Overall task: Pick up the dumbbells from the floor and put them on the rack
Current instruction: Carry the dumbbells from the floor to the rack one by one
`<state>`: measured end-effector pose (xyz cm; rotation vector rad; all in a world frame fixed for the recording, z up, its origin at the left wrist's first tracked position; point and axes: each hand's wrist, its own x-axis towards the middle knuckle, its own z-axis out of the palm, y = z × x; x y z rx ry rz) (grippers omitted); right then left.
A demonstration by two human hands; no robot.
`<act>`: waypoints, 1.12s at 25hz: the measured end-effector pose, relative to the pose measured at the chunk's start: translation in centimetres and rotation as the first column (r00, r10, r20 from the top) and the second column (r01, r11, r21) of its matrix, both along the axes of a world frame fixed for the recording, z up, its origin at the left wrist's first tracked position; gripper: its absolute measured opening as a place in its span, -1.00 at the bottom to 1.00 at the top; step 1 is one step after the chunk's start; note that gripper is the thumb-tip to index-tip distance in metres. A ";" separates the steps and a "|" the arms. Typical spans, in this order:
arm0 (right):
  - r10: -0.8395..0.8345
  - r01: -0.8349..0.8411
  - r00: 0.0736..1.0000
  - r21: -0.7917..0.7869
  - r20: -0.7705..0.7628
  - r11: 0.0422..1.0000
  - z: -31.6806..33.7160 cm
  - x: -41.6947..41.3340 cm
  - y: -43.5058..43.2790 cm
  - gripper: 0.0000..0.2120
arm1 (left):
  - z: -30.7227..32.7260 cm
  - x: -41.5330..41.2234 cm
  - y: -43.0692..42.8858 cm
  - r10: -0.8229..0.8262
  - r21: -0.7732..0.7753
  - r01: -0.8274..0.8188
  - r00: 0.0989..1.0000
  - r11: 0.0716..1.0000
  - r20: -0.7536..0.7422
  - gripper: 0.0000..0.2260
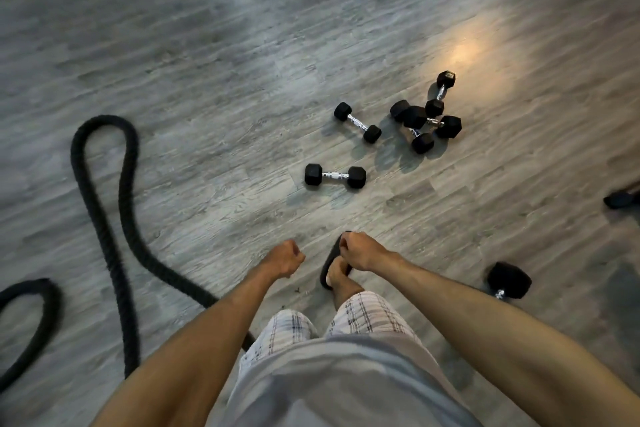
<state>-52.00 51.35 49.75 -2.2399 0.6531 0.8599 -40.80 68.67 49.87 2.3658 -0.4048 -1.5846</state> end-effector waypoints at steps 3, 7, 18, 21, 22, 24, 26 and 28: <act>0.008 -0.008 1.000 0.020 -0.004 1.000 -0.8 5.7 -5.1 -0.78 | -1.1 5.6 -4.9 0.045 0.010 -0.045 0.999 0.999 0.012 -0.75; 0.018 -0.017 0.999 0.029 -0.035 0.999 -2.5 12.1 -10.0 -0.77 | -3.7 12.1 -10.8 0.091 -0.008 -0.091 0.996 0.996 0.017 -0.77; -0.081 0.094 0.974 0.051 -0.213 0.994 -17.8 23.5 -18.0 -0.79 | -16.9 25.0 -20.9 0.564 0.135 -0.550 0.777 0.824 -0.278 -0.83; -0.112 0.126 0.965 0.044 -0.239 0.991 -25.0 25.3 -19.2 -0.80 | -23.4 25.8 -23.1 0.754 0.260 -0.713 0.571 0.651 -0.324 -0.72; -0.116 0.129 0.965 0.043 -0.236 0.991 -27.9 25.8 -19.6 -0.80 | -25.9 25.9 -23.9 0.798 0.301 -0.744 0.509 0.597 -0.324 -0.68; -0.113 0.128 0.967 0.054 -0.229 0.990 -33.7 26.5 -20.6 -0.80 | -31.3 25.9 -25.2 0.871 0.384 -0.787 0.385 0.482 -0.305 -0.68; -0.093 0.109 0.973 0.068 -0.211 0.992 -39.8 26.8 -21.6 -0.78 | -37.0 26.0 -26.4 0.933 0.456 -0.821 0.247 0.345 -0.261 -0.68; -0.028 0.036 0.980 0.033 -0.196 0.999 -46.0 27.1 -22.7 -0.68 | -43.2 26.1 -27.2 0.963 0.494 -0.834 0.153 0.246 -0.220 -0.51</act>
